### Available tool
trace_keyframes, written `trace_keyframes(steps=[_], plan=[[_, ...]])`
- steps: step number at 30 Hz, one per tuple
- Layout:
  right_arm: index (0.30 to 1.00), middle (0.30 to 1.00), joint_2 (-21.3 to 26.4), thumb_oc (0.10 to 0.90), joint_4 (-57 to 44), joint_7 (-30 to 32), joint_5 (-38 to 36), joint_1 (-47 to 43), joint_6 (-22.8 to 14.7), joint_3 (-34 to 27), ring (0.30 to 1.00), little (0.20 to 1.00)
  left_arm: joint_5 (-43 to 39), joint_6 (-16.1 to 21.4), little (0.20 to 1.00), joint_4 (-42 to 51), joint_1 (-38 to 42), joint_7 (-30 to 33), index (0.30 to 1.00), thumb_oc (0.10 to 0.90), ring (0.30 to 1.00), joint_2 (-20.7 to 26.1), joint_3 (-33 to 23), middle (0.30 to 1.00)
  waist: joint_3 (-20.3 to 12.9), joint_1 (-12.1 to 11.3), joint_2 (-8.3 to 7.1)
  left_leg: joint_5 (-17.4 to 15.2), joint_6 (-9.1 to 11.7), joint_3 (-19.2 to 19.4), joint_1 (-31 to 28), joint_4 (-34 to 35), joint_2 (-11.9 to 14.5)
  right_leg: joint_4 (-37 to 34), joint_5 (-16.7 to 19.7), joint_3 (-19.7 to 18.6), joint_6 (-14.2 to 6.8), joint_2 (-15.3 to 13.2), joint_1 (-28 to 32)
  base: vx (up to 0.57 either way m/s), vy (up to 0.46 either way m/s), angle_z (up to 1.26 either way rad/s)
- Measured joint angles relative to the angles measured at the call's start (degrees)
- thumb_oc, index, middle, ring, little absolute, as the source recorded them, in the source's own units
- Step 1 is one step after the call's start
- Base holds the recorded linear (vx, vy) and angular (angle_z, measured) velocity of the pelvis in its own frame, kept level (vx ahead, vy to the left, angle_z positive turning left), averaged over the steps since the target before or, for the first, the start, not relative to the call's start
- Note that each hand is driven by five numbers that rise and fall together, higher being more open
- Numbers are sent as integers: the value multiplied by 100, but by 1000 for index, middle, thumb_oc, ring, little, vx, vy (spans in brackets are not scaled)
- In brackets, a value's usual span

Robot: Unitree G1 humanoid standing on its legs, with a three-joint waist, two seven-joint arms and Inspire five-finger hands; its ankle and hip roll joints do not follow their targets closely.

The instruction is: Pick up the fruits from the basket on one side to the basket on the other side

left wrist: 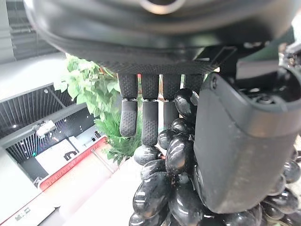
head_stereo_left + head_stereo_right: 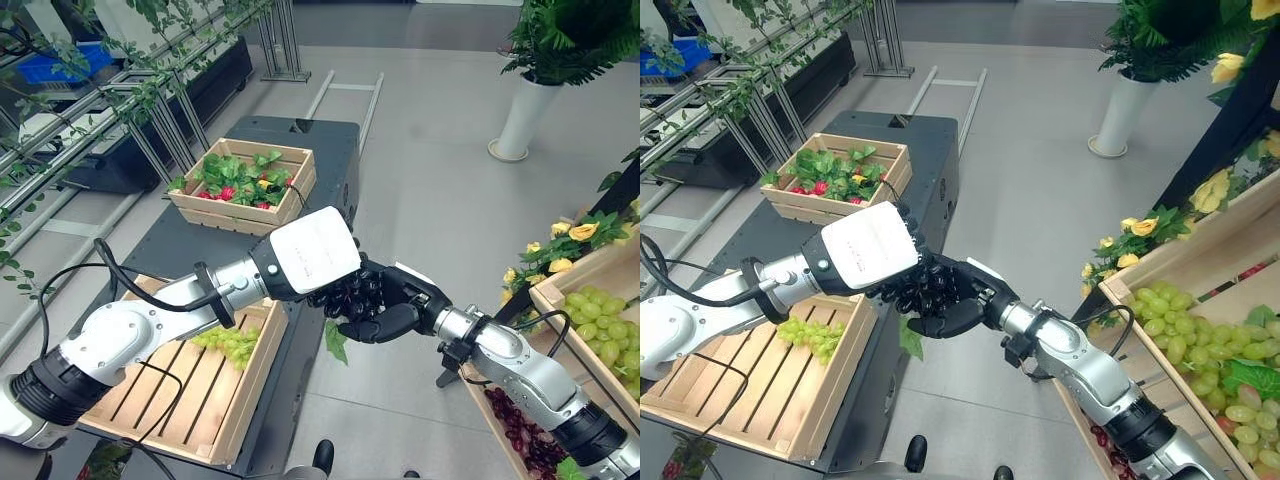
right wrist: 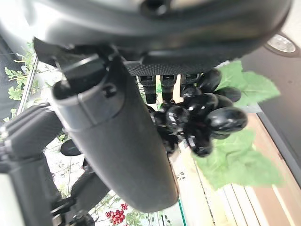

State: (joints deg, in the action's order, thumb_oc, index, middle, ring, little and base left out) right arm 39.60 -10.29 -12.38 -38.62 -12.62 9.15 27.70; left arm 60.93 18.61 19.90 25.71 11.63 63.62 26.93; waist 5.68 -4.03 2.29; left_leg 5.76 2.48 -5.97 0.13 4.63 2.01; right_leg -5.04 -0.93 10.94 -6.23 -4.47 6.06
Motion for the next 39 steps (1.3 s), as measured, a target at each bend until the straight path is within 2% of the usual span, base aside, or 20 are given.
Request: trace_keyframes(steps=[10,11,14,31,33,34,35,36,39], plan=[[900,900,-242,800,1,32,6,165,0,3,900,900,-205,354,300,9,-125,-106,300,400,300,-247,-165,300,-101,-1,-27,1,-3,23,-35,23,6,0,0,-36,-1,2,10,0,0,0],[686,686,-247,657,1,38,7,190,1,3,686,686,-289,376,300,10,-134,-146,300,400,300,-256,-186,300,-101,-2,-27,1,-3,26,-36,24,6,0,1,-40,-1,2,10,0,0,0],[300,300,-254,400,2,77,9,197,0,4,300,300,-337,442,300,27,-269,-314,300,400,300,-347,-396,300,-102,0,-28,1,-4,43,-49,25,9,0,2,-62,-1,3,10,-4,-2,-3],[300,300,-493,400,56,385,51,401,0,66,300,300,-776,556,300,258,-306,-681,300,400,300,-533,-535,300,-193,6,-12,-3,-9,79,-54,40,12,0,3,-96,-3,2,-8,-2,1,0],[300,300,-496,400,57,444,51,438,-1,66,300,300,-782,541,479,253,-374,-705,479,519,479,-609,-548,479,-243,5,-2,-8,-16,112,-54,41,14,0,4,-118,-5,0,-24,-24,16,-5],[300,300,-500,400,58,462,51,465,-3,66,300,300,-783,539,542,250,-407,-713,542,562,542,-641,-553,542,-255,7,0,-11,-19,118,-54,41,14,0,4,-123,-5,0,-26,-18,14,-6],[300,300,-529,400,64,477,57,523,-3,65,300,300,-798,537,756,251,-509,-715,756,704,756,-690,-587,756,-274,11,4,-16,-25,138,-57,41,18,0,4,-137,-5,0,-32,-22,16,-7],[300,300,-566,400,92,479,73,579,-3,65,300,300,-877,528,900,243,-576,-754,900,800,900,-699,-588,900,-278,17,3,-17,-26,153,-65,41,20,0,5,-153,-5,1,-34,-33,25,-8],[300,300,-658,400,112,546,213,752,-5,54,300,300,-1247,379,900,204,-824,-868,900,800,900,-698,-594,900,-280,62,5,-24,-36,188,-87,43,20,4,10,-215,-10,-1,-42,-32,24,-9]])
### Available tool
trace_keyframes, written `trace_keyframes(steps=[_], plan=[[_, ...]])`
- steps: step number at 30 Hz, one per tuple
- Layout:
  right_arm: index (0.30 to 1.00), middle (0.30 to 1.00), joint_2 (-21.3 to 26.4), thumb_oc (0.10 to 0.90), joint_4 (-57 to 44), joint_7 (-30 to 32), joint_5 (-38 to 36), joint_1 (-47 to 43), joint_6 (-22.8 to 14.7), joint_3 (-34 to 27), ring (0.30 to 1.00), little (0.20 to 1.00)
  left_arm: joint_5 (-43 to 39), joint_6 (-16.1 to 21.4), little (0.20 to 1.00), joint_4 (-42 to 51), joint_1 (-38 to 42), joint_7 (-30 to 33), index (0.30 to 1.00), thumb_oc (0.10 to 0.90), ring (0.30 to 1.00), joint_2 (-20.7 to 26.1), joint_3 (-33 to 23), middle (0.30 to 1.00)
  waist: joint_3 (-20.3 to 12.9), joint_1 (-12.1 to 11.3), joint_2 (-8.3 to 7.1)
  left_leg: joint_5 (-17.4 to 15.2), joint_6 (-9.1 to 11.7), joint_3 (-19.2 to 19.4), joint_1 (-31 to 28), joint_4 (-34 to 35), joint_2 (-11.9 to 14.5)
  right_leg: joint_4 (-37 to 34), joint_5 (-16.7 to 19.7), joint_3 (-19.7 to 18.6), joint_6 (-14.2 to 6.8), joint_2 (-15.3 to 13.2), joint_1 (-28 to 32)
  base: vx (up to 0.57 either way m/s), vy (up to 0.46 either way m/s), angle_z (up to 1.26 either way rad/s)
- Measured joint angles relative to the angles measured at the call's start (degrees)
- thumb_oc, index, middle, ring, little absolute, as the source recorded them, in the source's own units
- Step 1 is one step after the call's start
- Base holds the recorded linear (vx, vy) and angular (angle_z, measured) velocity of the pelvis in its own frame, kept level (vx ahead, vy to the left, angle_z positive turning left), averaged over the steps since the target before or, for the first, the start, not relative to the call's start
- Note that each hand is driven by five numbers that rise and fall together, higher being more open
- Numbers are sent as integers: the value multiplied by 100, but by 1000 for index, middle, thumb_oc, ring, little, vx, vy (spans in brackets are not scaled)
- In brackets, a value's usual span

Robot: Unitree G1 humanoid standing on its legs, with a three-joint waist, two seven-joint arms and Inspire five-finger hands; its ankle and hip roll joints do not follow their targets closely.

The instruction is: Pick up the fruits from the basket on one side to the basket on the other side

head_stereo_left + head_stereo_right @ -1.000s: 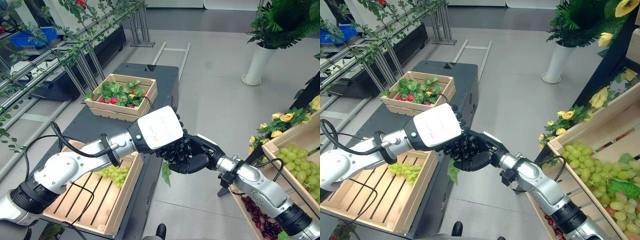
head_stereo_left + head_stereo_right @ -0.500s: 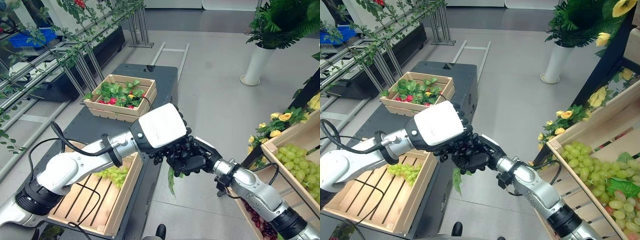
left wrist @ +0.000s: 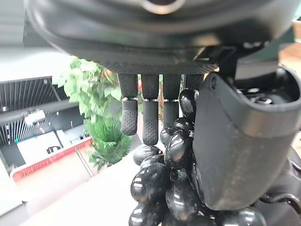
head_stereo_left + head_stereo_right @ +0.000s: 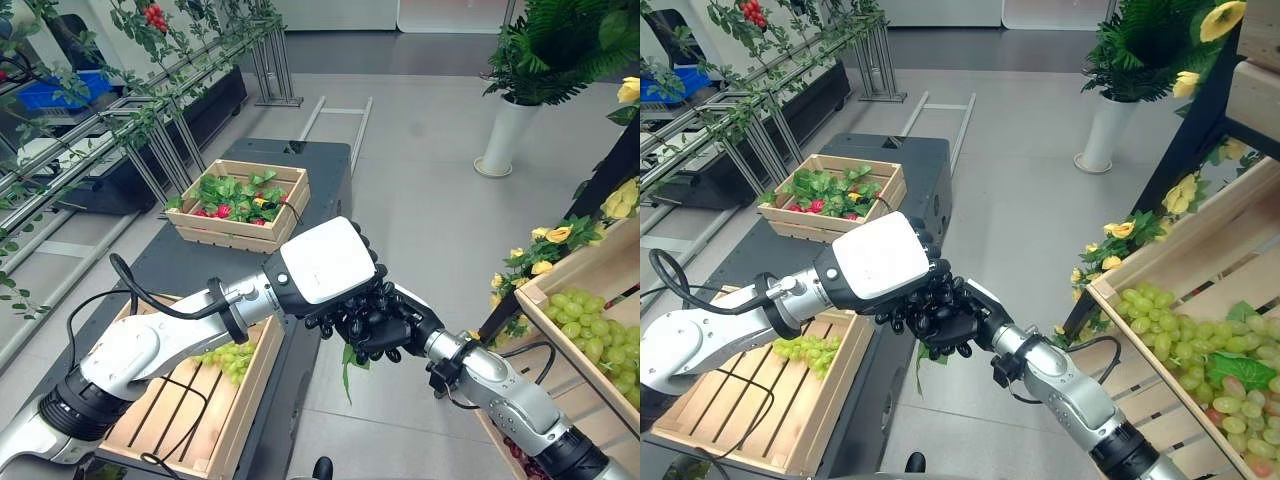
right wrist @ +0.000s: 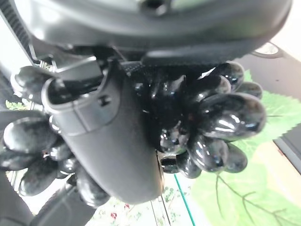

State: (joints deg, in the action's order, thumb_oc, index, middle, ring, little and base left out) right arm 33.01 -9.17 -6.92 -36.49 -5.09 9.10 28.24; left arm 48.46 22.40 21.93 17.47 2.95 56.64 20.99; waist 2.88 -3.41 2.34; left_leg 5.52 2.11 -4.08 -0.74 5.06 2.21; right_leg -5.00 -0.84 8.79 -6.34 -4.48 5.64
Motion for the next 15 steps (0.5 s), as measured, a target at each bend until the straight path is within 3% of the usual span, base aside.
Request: trace_keyframes(steps=[6,9,15], plan=[[300,300,-47,400,20,195,35,251,-15,-107,300,300,-1372,-416,900,-161,-652,-244,900,800,900,-145,-310,900,0,94,1,-28,-31,149,-51,3,7,1,17,-170,-12,-9,-32,-39,34,-14],[300,300,-82,400,256,324,37,278,-82,-378,300,300,-1849,-656,900,-418,-825,-206,900,800,900,-354,-805,900,0,100,1,-33,-36,255,-52,3,12,1,52,-262,-17,-11,-82,-40,40,-18],[300,300,-237,400,500,449,259,382,-254,-754,300,300,-2833,-1144,900,-1095,-992,583,900,800,900,-861,-1615,900,0,156,-1,-56,-62,424,-59,4,11,-5,118,-496,-31,-20,-192,-29,41,-17]])
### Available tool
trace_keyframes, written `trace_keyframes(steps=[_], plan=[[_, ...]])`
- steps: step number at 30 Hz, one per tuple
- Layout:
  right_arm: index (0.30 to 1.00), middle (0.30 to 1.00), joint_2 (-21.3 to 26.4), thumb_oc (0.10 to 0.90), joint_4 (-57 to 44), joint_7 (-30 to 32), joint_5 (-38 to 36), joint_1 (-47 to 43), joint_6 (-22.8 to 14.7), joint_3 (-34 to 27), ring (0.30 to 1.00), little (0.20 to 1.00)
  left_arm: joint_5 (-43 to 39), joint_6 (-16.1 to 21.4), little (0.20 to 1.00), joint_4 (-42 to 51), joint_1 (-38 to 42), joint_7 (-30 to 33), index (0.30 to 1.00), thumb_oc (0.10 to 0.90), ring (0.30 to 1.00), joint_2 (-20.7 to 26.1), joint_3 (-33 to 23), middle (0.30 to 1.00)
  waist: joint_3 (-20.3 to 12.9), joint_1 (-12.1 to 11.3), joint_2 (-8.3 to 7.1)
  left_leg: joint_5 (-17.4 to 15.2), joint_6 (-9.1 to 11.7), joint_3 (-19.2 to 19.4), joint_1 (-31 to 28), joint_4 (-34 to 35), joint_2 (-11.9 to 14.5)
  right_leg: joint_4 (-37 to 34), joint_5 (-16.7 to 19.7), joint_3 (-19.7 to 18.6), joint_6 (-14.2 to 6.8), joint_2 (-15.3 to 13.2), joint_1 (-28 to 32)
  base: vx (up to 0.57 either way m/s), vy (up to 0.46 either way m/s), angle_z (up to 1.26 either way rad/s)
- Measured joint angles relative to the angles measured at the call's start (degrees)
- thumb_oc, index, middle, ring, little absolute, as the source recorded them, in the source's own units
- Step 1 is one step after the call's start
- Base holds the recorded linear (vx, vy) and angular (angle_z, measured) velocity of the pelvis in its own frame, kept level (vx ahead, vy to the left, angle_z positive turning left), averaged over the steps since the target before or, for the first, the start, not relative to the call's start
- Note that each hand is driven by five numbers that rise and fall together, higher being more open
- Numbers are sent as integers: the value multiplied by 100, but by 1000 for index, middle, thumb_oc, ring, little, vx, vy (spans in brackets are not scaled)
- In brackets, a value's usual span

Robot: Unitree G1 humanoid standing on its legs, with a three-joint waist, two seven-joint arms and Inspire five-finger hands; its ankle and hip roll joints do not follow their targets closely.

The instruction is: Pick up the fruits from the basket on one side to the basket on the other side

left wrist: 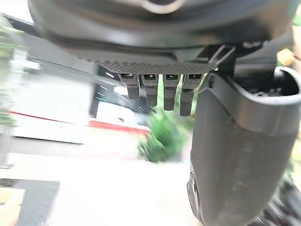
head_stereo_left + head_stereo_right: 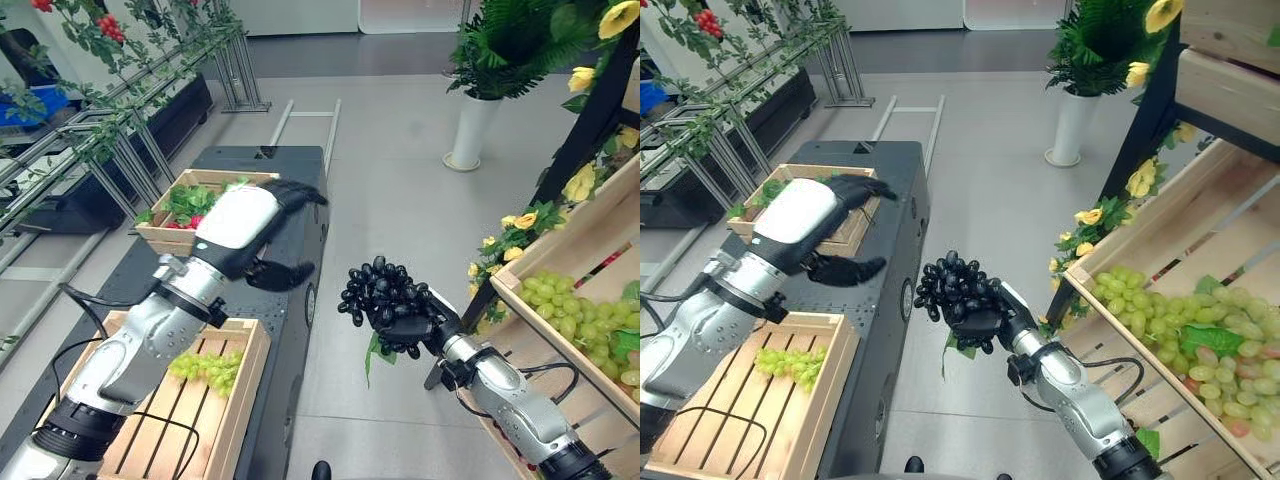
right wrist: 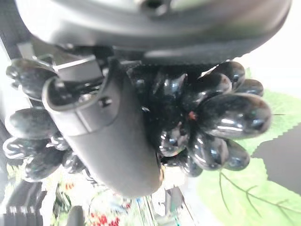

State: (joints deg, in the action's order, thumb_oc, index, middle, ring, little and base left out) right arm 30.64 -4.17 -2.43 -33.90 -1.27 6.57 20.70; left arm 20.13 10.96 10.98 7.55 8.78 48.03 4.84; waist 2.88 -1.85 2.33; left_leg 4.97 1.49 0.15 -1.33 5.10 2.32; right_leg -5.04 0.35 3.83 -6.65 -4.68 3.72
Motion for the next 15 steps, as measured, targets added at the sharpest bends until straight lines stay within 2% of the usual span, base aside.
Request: trace_keyframes(steps=[9,15], plan=[[300,300,-251,400,80,58,22,192,-50,5,300,300,-723,1,900,-38,-125,705,900,800,900,-685,-141,900,13,75,-38,-49,-36,226,-135,3,-21,-2,44,-196,-33,-21,-8,-7,17,-14],[300,300,-247,400,258,128,33,312,-223,4,300,300,-871,52,900,-49,-325,719,900,800,900,-733,-118,900,39,138,-100,-72,-50,354,-186,3,-26,0,65,-318,-50,-28,-23,-27,5,-11]])
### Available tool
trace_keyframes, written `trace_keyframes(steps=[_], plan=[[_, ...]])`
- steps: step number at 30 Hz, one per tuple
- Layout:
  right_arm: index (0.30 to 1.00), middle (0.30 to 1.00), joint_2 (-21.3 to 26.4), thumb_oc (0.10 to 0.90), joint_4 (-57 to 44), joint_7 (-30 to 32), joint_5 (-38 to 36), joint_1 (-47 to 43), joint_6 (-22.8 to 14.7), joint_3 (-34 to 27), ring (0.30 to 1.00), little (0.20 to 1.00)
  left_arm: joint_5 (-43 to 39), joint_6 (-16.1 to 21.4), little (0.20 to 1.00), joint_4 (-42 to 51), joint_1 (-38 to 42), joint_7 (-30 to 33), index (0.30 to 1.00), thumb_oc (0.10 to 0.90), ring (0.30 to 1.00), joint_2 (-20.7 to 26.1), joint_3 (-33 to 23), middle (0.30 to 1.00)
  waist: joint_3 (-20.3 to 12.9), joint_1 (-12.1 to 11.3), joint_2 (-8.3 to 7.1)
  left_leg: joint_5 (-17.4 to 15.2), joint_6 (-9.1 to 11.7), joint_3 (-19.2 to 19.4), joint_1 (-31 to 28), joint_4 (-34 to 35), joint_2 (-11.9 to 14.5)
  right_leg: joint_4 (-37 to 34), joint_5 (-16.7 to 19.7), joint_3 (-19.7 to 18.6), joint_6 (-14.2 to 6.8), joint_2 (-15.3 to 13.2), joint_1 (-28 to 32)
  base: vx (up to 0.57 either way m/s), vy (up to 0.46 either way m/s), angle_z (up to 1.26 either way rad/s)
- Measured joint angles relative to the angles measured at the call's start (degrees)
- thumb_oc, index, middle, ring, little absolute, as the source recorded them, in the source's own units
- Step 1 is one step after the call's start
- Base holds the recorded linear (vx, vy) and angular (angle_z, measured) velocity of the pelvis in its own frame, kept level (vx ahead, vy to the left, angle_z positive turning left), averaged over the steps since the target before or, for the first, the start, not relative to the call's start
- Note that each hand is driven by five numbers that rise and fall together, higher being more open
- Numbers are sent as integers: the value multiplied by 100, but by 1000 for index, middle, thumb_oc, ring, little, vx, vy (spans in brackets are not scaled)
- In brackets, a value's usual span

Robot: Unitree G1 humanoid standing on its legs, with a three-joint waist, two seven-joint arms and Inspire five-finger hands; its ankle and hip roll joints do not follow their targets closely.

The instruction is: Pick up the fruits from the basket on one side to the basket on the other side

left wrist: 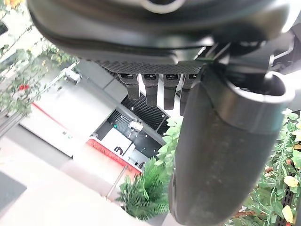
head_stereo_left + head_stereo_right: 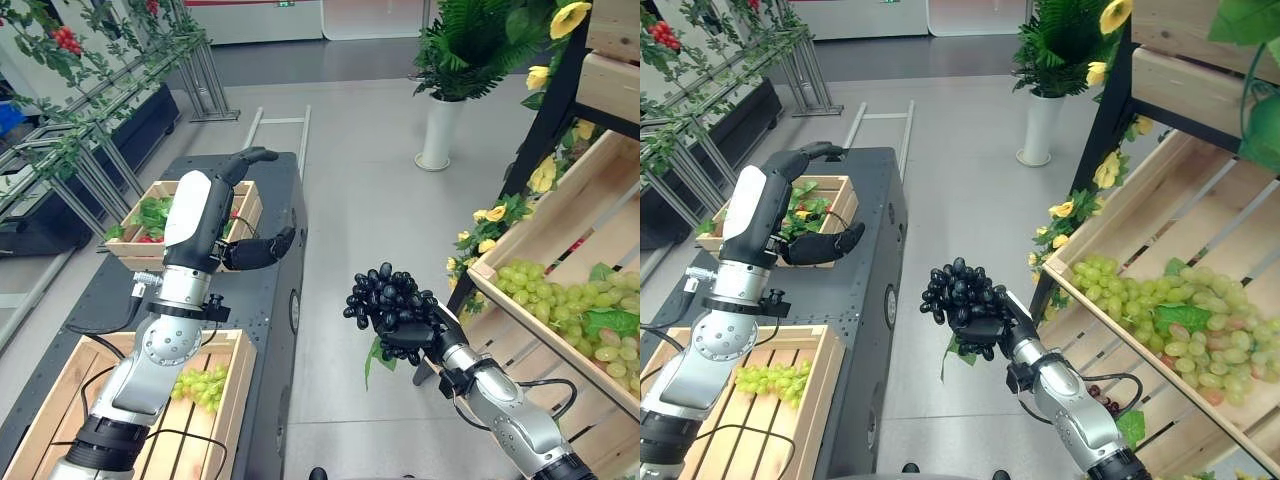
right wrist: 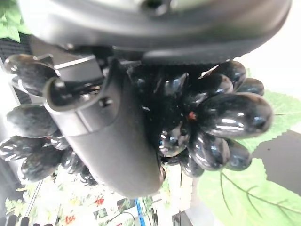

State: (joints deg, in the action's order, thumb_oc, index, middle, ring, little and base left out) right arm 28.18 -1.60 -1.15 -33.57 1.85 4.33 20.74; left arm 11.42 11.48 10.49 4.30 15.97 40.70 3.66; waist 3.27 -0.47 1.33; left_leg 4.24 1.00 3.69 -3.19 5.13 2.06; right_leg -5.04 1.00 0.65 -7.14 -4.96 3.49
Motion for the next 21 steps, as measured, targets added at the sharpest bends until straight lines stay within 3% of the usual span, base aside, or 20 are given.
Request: trace_keyframes(steps=[6,13,21], plan=[[300,300,12,400,525,20,221,-113,-520,16,300,300,-160,340,900,-264,106,736,900,800,900,-264,340,900,292,-40,-24,-2,-13,109,286,-151,-5,391,-23,-31,5,0,-471,-192,4,-12],[300,300,14,400,919,240,224,-1235,-896,13,300,300,-219,536,900,-968,1016,1161,900,800,900,-456,956,900,1672,14,-14,-200,6,100,1465,-1331,-34,1780,-233,-11,90,-37,-1809,-181,-31,-10],[300,300,-23,400,1416,673,622,-1467,-1296,4,300,300,-226,692,900,-1200,1387,1722,900,800,900,-766,1125,900,2486,57,22,-487,99,-203,2311,-2357,-28,2853,-552,-19,248,38,-2683,-67,-39,0]])
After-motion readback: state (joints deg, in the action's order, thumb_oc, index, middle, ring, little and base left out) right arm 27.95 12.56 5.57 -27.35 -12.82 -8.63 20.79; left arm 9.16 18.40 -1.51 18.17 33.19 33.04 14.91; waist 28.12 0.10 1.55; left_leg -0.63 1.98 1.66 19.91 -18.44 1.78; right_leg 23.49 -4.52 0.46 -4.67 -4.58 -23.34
